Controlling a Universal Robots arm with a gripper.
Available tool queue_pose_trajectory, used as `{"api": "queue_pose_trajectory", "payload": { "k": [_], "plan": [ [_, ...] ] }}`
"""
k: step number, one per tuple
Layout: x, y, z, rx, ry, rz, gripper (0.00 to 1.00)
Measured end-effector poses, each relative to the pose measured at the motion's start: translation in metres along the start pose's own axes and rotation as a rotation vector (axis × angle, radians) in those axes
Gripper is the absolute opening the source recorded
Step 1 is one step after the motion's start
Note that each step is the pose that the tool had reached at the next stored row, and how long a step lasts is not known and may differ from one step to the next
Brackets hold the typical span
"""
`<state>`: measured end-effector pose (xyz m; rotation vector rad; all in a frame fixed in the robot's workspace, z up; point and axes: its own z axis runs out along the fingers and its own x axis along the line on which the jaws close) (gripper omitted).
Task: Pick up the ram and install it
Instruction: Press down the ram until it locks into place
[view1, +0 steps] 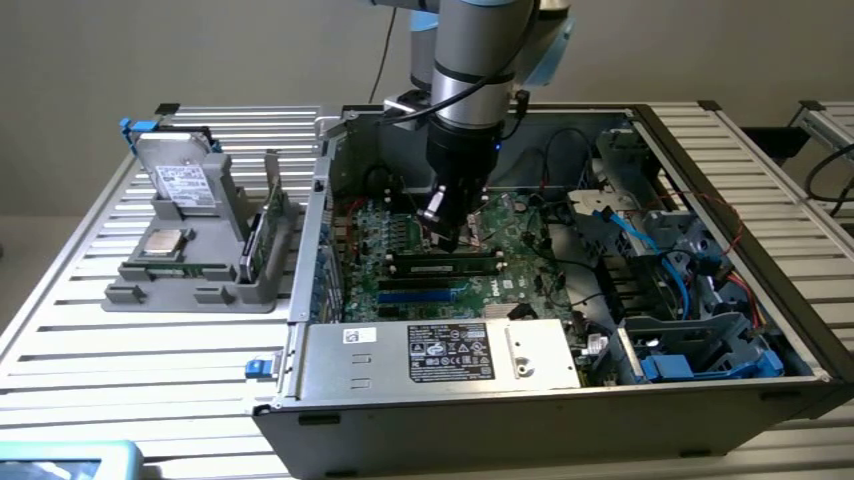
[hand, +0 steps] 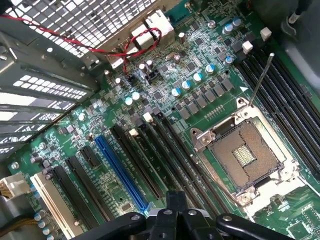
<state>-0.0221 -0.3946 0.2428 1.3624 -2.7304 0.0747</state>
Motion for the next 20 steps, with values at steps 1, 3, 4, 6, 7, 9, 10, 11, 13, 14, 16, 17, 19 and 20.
{"api": "queue_pose_trajectory", "payload": {
  "k": [1, 3, 4, 6, 7, 9, 10, 11, 13, 14, 16, 17, 19, 20],
  "plan": [
    [0.0, 0.0, 0.0, -0.0013, 0.0001, 0.013, 0.11],
    [0.0, 0.0, 0.0, -0.0039, 0.0002, 0.039, 0.11],
    [0.0, 0.0, 0.0, -0.005, 0.0002, 0.051, 0.11],
    [0.0, 0.0, 0.0, -0.0074, 0.0001, 0.076, 0.11],
    [0.0, 0.0, 0.0, -0.0085, 0.0001, 0.088, 0.11],
    [0.0, 0.0, 0.0, -0.0111, 0.0002, 0.113, 0.11],
    [0.0, 0.0, 0.0, -0.0124, 0.0002, 0.126, 0.11],
    [0.0, 0.0, 0.0, -0.0138, 0.0003, 0.14, 0.11],
    [0.0, 0.0, 0.0, -0.0164, 0.0004, 0.165, 0.11],
    [0.0, 0.0, 0.0, -0.0177, 0.0004, 0.178, 0.11],
    [0.0, 0.0, 0.0, -0.0204, 0.0006, 0.205, 0.11],
    [0.0, 0.0, 0.0, -0.0217, 0.0007, 0.217, 0.11],
    [0.0, 0.0, 0.0, -0.0243, 0.0007, 0.242, 0.11],
    [0.0, 0.0, 0.0, -0.0256, 0.0008, 0.255, 0.11]
  ]
}}
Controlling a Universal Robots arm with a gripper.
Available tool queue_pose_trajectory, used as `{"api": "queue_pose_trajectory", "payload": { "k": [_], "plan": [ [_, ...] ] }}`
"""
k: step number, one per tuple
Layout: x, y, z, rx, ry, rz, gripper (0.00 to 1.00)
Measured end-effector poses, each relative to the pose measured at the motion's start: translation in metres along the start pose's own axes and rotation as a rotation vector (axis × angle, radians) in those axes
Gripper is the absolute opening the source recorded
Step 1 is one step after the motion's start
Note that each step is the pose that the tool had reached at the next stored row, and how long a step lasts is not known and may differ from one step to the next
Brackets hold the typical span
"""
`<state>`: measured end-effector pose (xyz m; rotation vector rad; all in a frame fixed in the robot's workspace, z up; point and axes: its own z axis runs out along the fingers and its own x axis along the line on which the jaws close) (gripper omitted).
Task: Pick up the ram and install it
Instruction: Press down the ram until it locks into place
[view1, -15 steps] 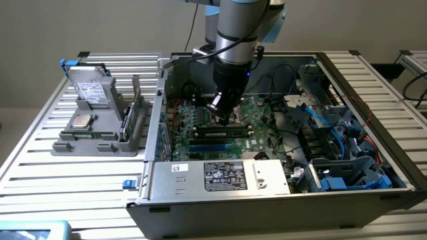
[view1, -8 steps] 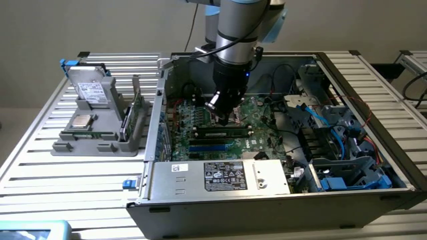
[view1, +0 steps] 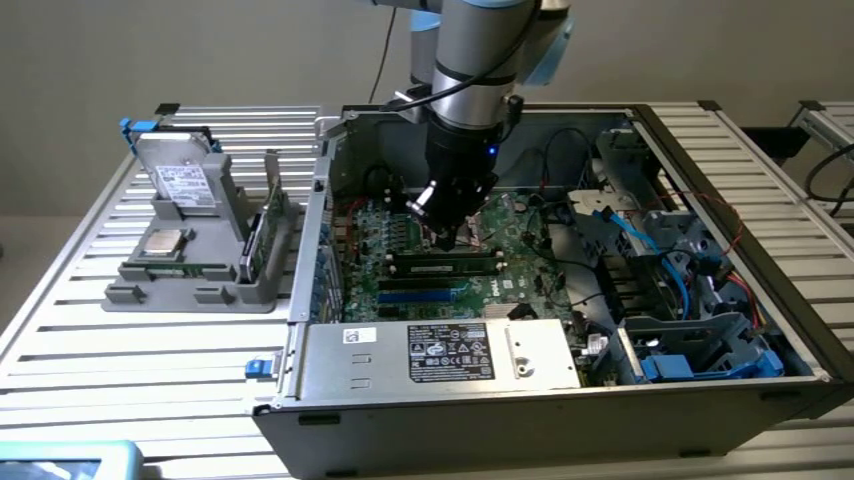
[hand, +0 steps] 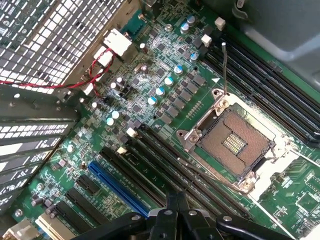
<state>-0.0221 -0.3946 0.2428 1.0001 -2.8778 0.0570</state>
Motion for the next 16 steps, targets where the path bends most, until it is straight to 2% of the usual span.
{"api": "queue_pose_trajectory", "payload": {
  "k": [5, 8, 13, 16],
  "plan": [
    [0.0, 0.0, 0.0, -0.0057, 0.0001, 0.057, 0.11],
    [0.0, 0.0, -0.0002, -0.007, -0.001, 0.082, 0.11],
    [0.0002, 0.0, -0.0015, 0.0012, -0.0022, 0.12, 0.11],
    [0.0002, 0.0, -0.0021, 0.0081, 0.0007, 0.141, 0.11]
  ]
}}
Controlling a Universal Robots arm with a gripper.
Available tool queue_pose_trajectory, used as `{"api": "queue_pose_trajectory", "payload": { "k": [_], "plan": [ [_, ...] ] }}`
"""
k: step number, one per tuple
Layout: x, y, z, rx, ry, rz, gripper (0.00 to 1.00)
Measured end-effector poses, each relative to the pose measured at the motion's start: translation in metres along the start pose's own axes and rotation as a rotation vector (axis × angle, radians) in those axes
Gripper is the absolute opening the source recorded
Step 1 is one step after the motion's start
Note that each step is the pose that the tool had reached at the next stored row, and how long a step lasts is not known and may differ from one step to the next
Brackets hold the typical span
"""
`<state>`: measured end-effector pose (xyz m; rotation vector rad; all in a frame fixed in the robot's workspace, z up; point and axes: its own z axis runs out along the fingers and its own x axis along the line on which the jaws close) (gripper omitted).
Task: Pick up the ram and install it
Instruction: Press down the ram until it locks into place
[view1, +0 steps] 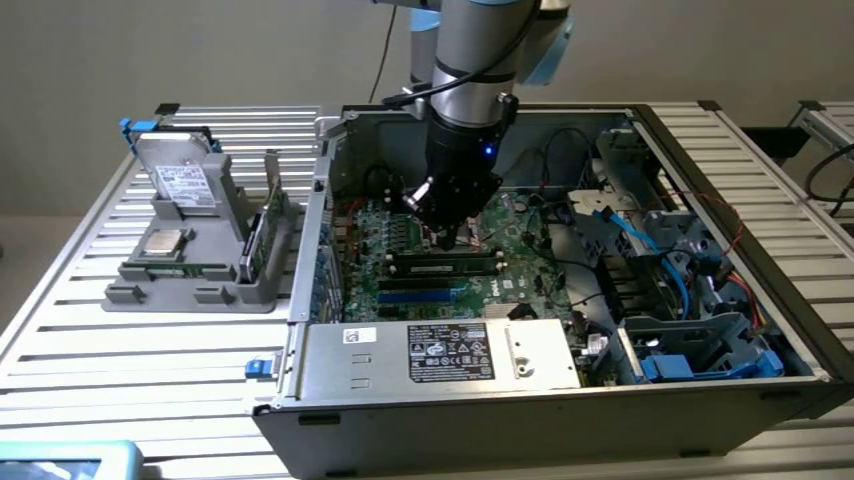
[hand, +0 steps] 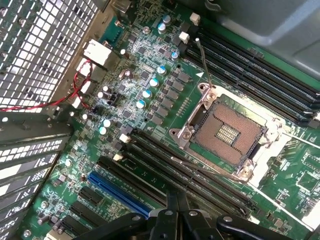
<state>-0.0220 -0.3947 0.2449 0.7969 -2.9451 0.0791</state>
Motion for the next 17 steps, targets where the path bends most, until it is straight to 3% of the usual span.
{"api": "queue_pose_trajectory", "payload": {
  "k": [6, 11, 14, 17],
  "plan": [
    [0.0001, 0.0, -0.0006, 0.0186, -0.0002, 0.03, 0.11],
    [0.0001, 0.0, -0.0013, 0.0295, -0.0124, 0.056, 0.11],
    [0.0001, 0.0, -0.0016, 0.0323, -0.02, 0.078, 0.11],
    [0.0002, 0.0, -0.0017, 0.0309, -0.0197, 0.101, 0.11]
  ]
}}
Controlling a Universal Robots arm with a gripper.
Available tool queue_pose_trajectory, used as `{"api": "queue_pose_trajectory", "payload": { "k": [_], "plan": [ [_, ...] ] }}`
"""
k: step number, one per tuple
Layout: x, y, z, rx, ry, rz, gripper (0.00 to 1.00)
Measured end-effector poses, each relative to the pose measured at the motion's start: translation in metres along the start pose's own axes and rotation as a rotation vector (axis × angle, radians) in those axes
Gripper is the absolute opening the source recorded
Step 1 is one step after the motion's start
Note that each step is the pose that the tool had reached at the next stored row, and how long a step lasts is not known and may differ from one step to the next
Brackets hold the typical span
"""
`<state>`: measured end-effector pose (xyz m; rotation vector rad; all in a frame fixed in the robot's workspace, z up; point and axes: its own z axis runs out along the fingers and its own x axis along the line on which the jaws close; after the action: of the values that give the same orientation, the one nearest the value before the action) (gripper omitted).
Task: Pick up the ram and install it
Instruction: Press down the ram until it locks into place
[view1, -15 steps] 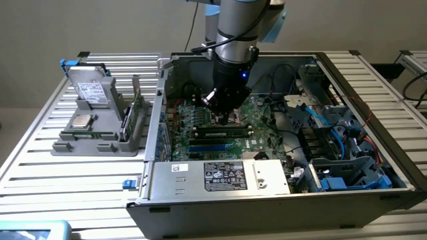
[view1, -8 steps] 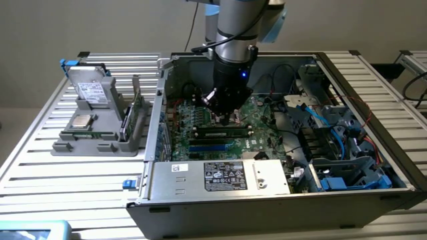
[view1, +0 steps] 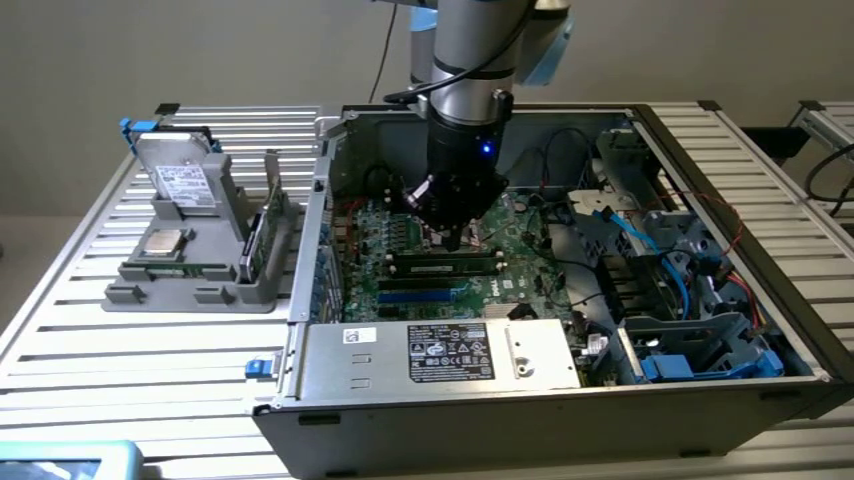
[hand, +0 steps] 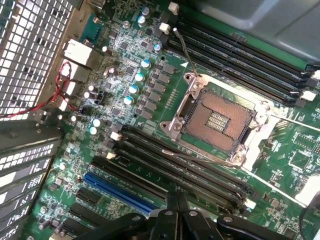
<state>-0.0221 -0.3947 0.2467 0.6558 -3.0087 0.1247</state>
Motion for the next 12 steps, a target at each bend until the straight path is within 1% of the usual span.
{"api": "queue_pose_trajectory", "payload": {
  "k": [4, 12],
  "plan": [
    [0.0001, -0.0001, 0.0, -0.002, 0.0018, 0.027, 0.11],
    [0.0014, -0.0032, 0.0003, -0.0045, 0.0038, 0.058, 0.11]
  ]
}}
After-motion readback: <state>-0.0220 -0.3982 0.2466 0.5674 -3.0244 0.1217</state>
